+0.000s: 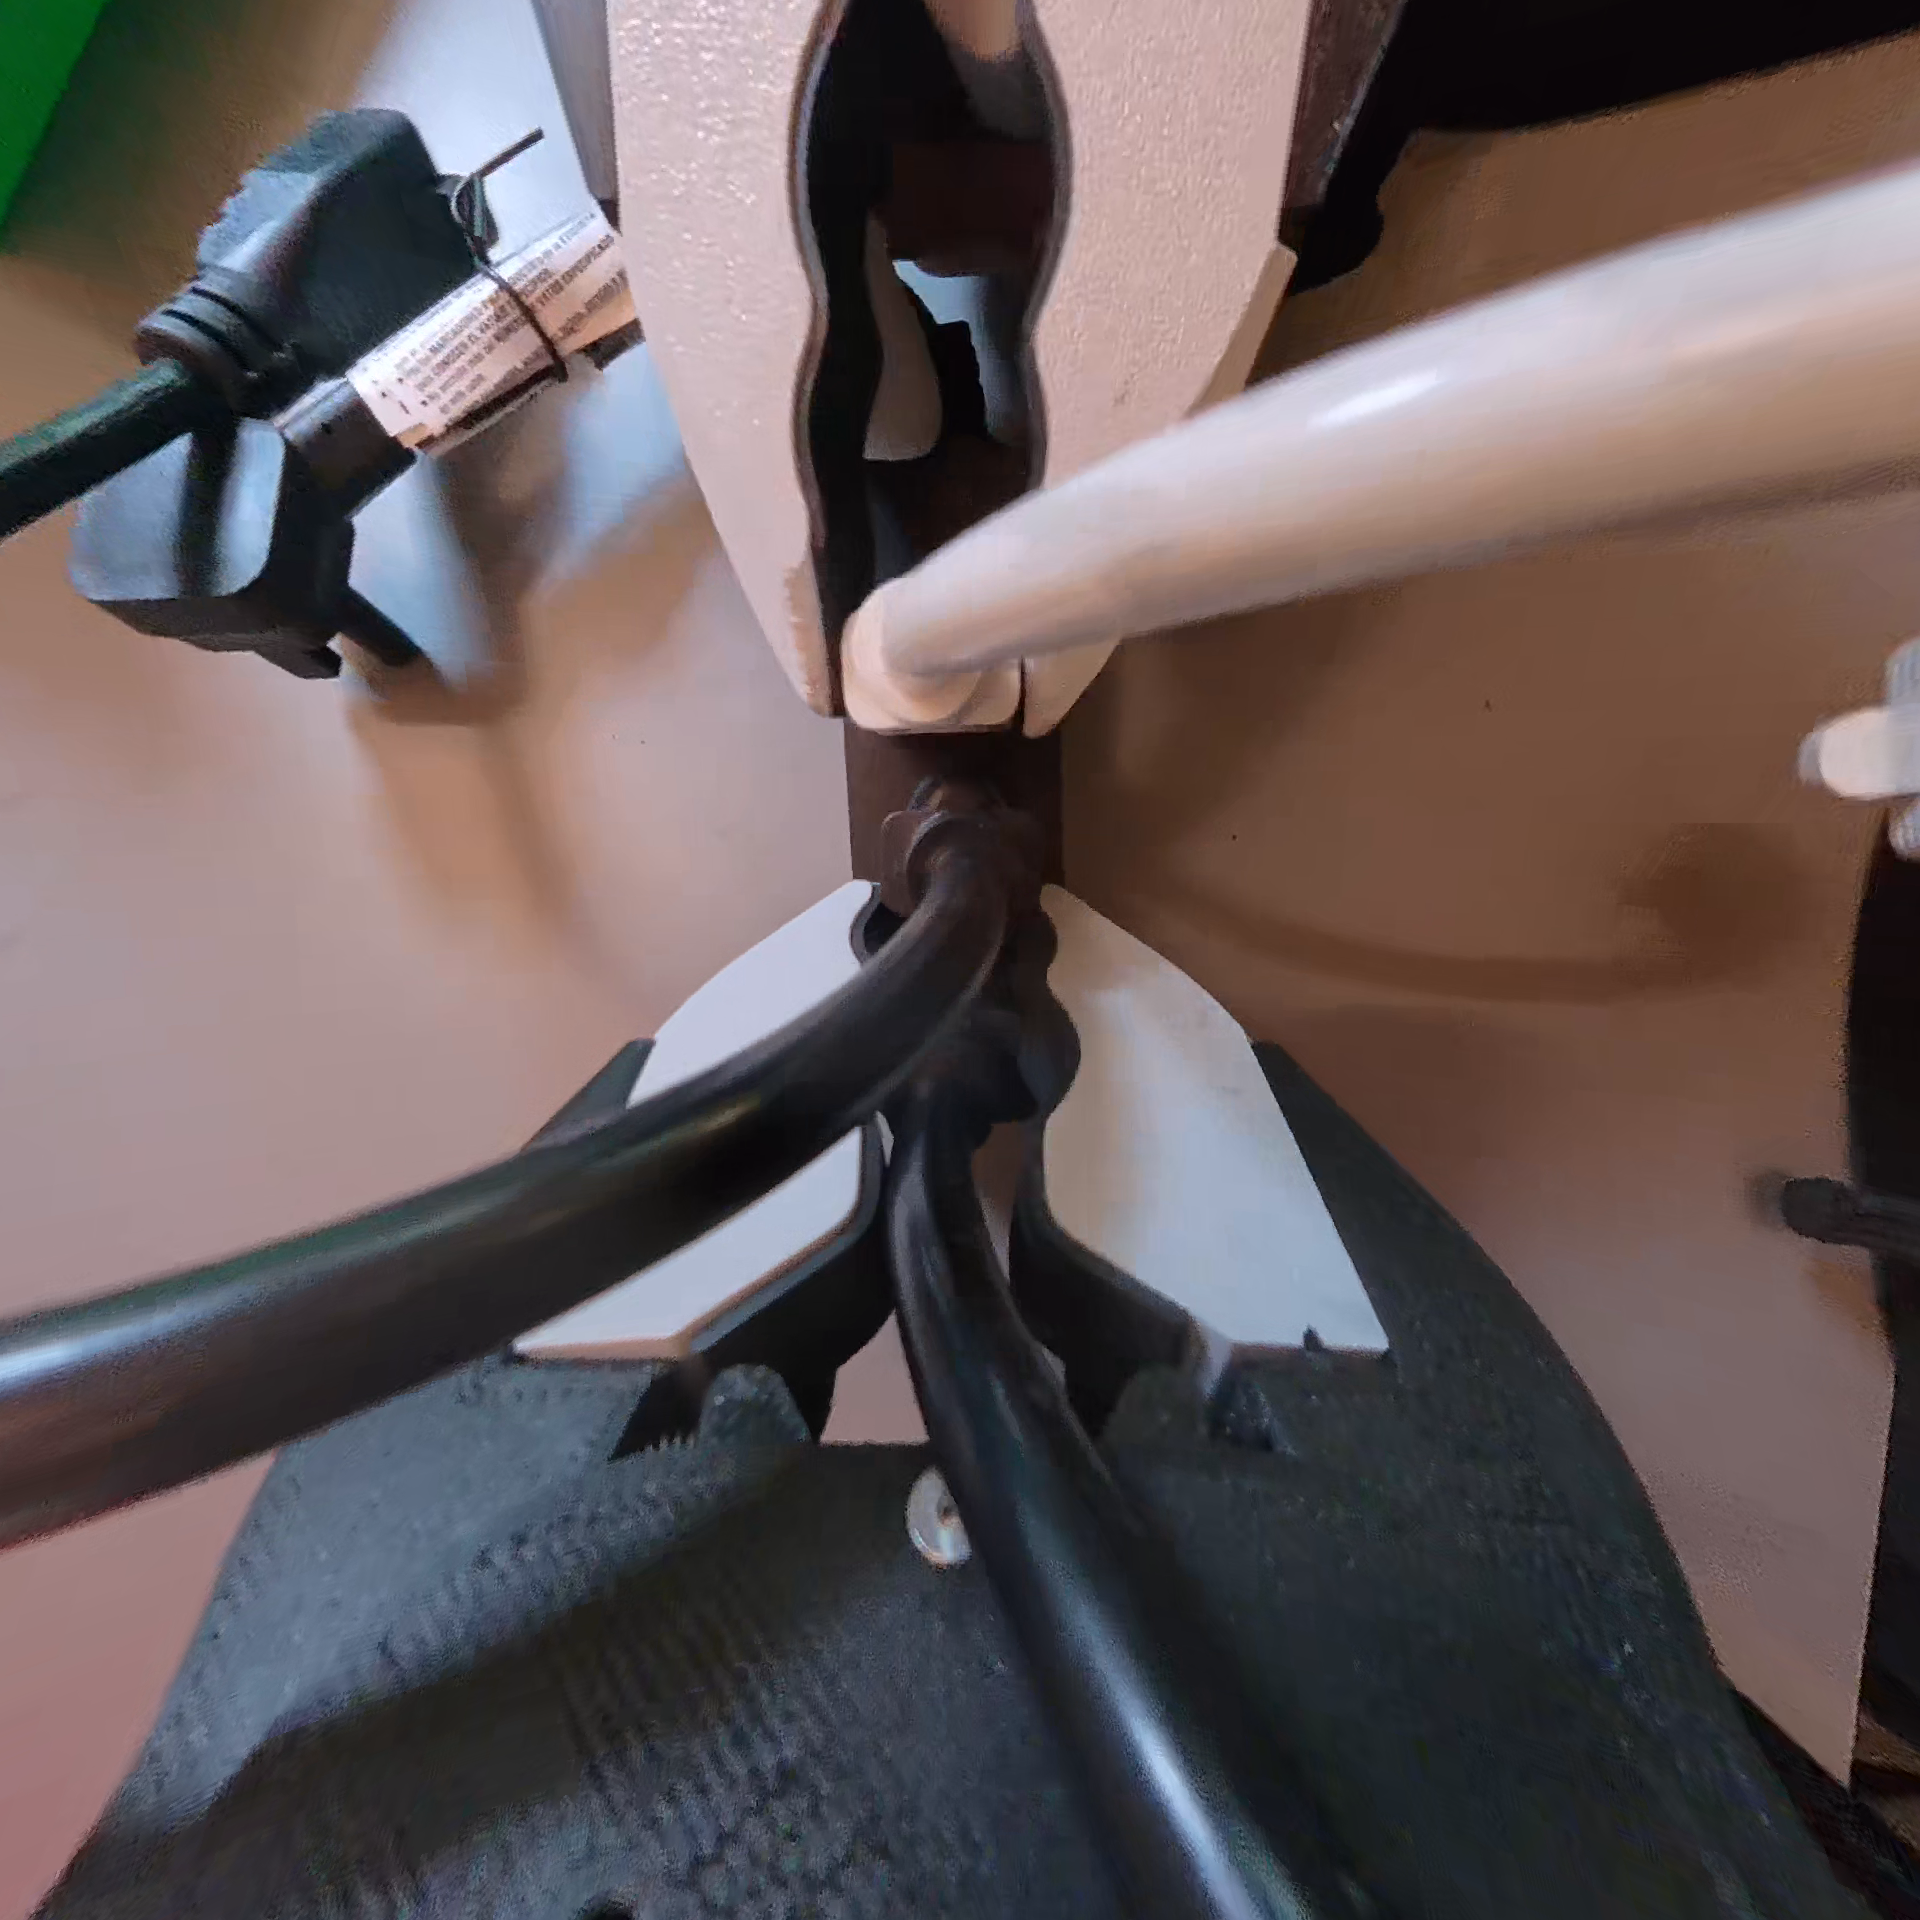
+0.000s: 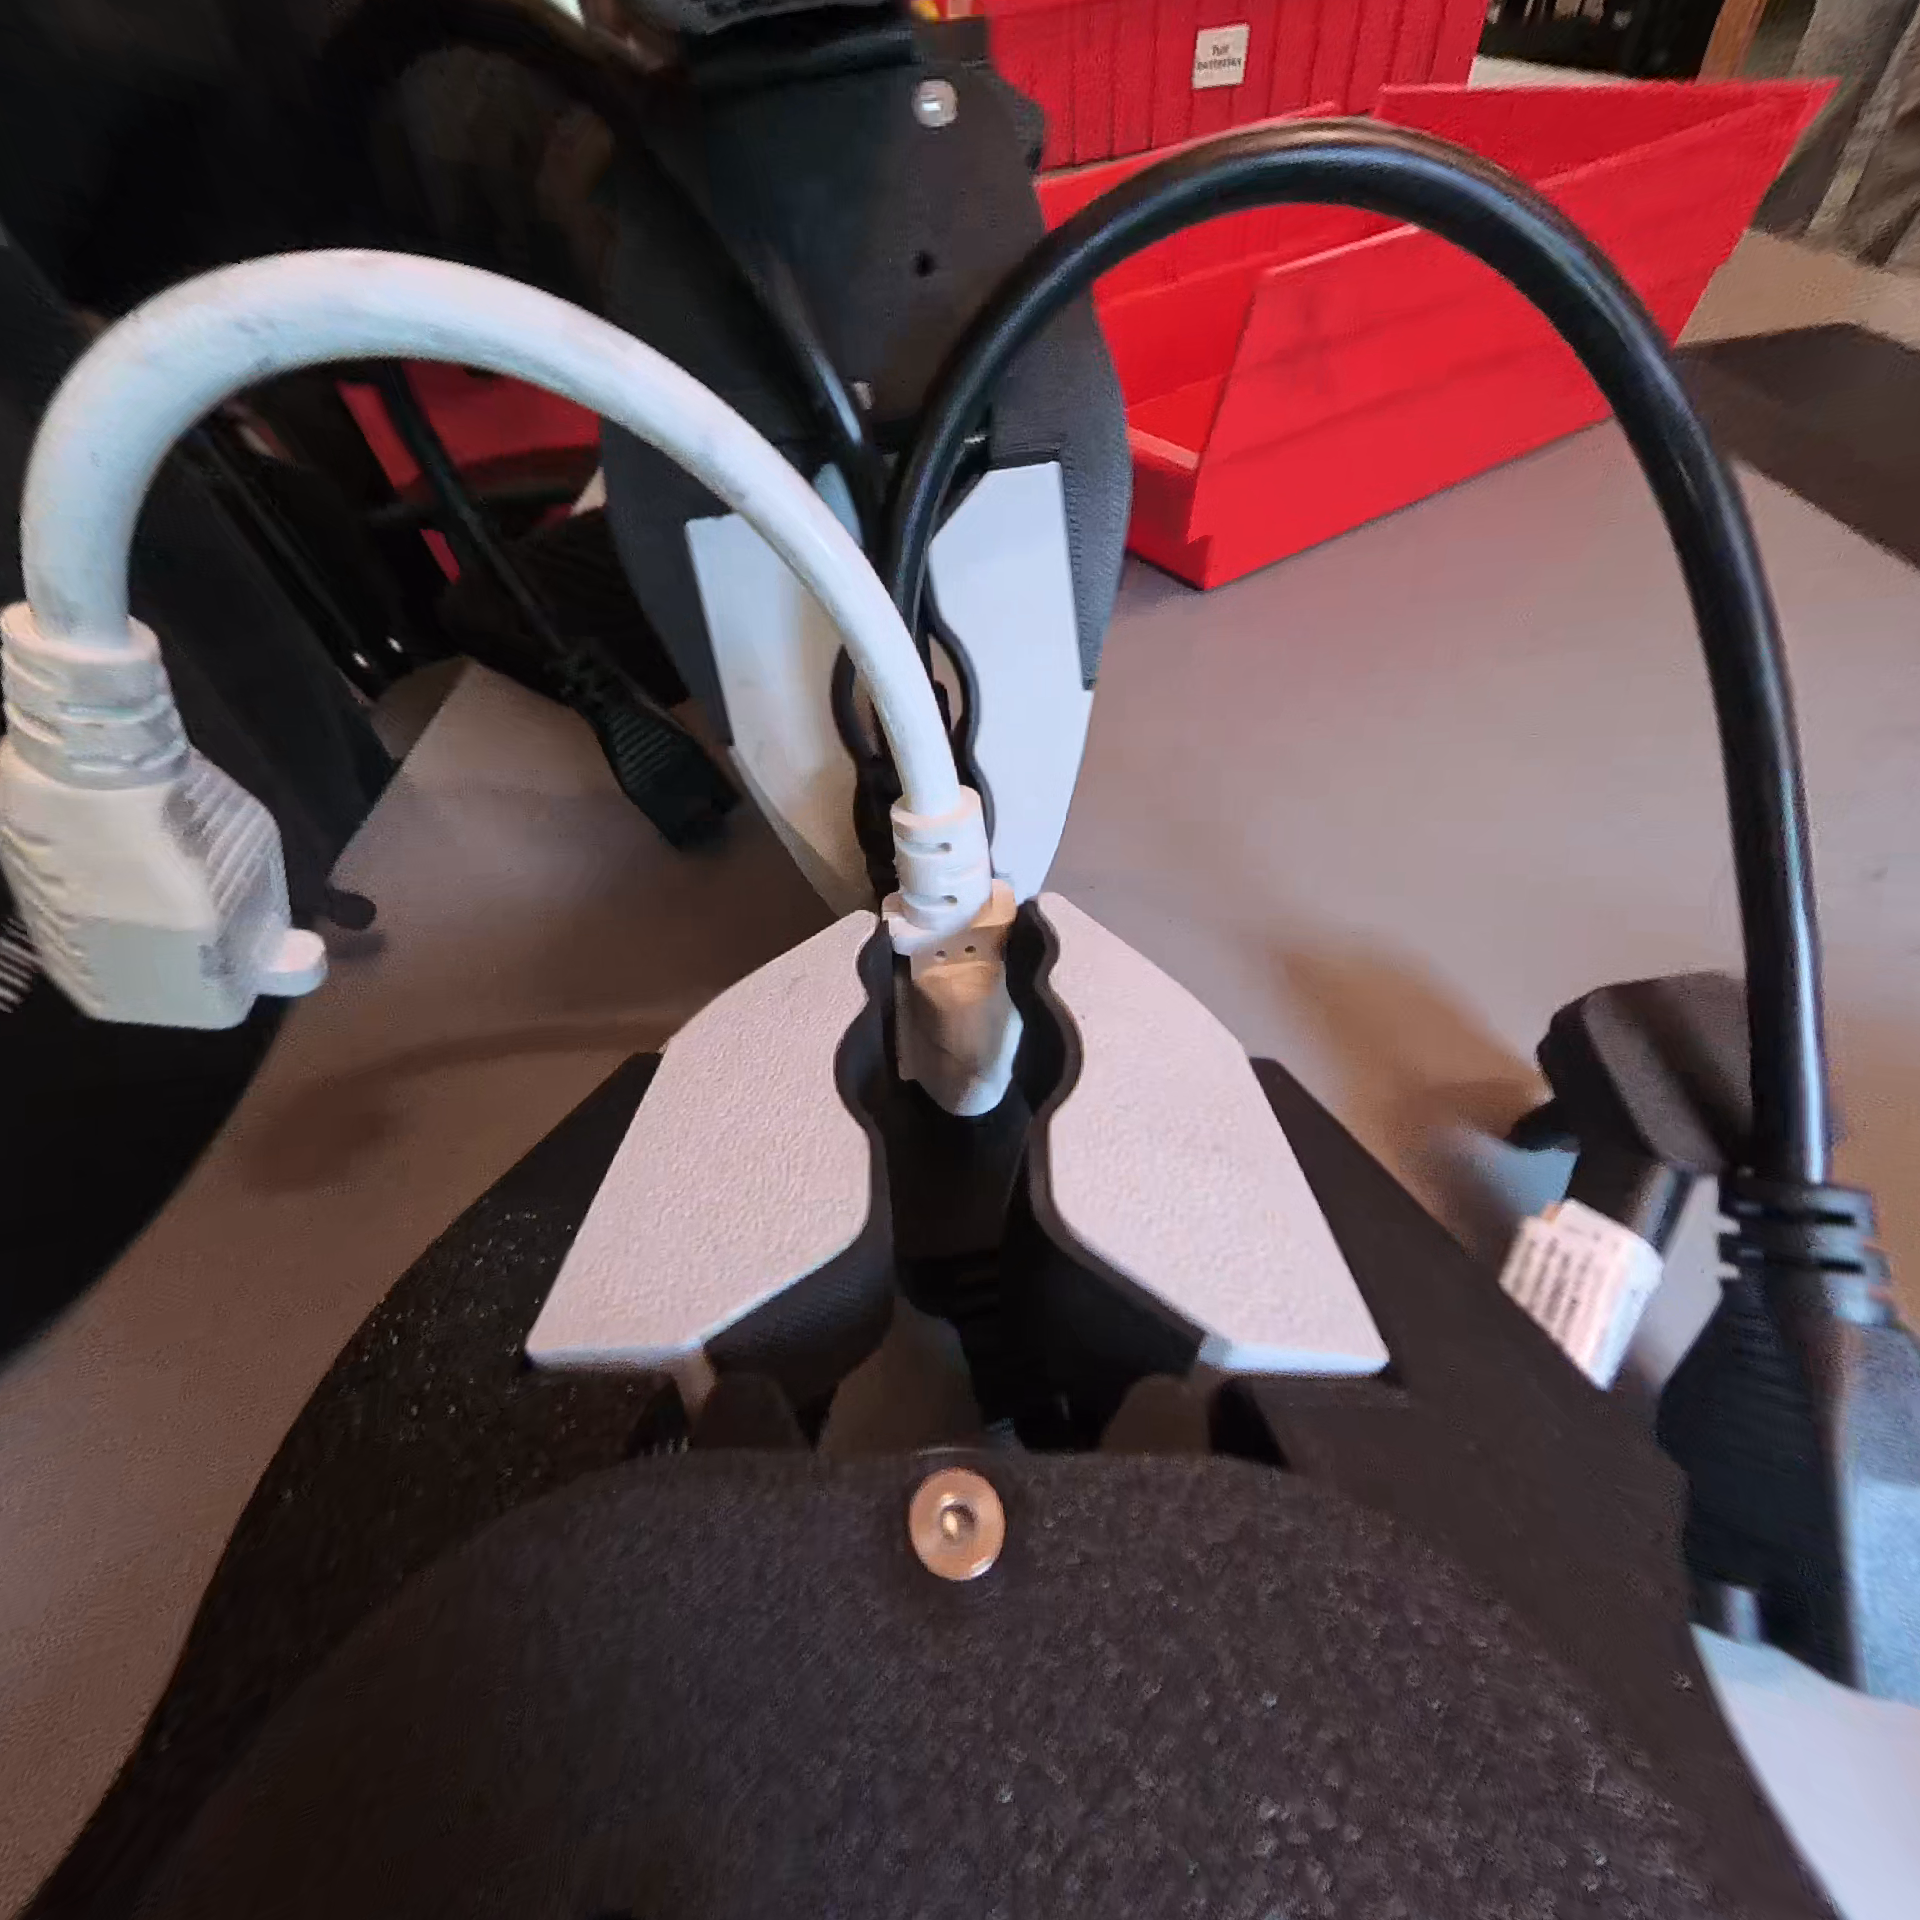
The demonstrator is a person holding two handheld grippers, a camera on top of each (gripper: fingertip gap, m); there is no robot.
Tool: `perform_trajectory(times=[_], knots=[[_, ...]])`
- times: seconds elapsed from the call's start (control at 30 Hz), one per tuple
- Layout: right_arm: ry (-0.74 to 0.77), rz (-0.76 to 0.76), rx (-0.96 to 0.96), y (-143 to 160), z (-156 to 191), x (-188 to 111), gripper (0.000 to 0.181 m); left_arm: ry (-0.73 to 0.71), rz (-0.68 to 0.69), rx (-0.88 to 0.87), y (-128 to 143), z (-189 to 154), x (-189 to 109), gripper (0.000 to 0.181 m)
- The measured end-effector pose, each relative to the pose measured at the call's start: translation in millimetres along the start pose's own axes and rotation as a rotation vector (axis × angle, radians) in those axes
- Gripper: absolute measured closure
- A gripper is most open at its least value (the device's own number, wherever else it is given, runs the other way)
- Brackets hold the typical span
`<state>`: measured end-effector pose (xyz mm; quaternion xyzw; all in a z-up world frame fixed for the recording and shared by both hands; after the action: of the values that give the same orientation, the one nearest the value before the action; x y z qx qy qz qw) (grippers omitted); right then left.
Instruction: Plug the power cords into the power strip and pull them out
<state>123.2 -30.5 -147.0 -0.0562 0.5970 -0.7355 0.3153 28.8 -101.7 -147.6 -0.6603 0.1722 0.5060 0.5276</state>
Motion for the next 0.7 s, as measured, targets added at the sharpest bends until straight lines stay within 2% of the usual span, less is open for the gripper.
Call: perform_trajectory(times=[0.1, 0.2, 0.33, 0.43, 0.57, 0.63, 0.7], knots=[[0.009, -0.013, -0.115, 0.9, 11.2, -0.3, 0.162, 0.026, -0.018, -0.014, 0.8, -1.5, -1.2, 0.160], [-0.005, -0.006, -0.021, -1.0, 0.3, 0.3, 0.162, -0.009, 0.009, -0.009, -1.1, -0.6, -1.4, 0.160], [-0.001, -0.016, -0.106, 0.3, 11.3, 0.6, 0.162, 0.035, -0.020, -0.016, 1.0, -1.4, -3.5, 0.160], [-0.027, -0.018, -0.002, -2.4, -0.5, 0.4, 0.162, -0.008, 0.007, -0.004, -1.3, -1.1, -3.9, 0.160], [-0.021, -0.025, -0.064, -0.9, 8.6, 0.2, 0.162, 0.018, -0.021, -0.016, -0.1, -1.8, -6.2, 0.160], [-0.034, -0.032, -0.007, -2.5, 2.0, 0.5, 0.162, 0.000, -0.009, -0.012, -1.2, -1.9, -6.6, 0.160], [-0.140, -0.318, 0.071, -27.2, 4.2, -9.6, 0.161, 0.026, -0.034, 0.010, -8.3, -8.8, 0.4, 0.160]])
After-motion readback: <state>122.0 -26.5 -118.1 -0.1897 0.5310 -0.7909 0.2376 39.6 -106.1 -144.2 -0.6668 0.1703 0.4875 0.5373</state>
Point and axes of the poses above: each gripper's, where its closed fingertips meet, x out along the fingers, y out of its underside, z = x × y across the jaws, the point moved 7 cm from there along -x, back along the fingers, and after that the axes turned 10 degrees about x, right-handed, at the moved point
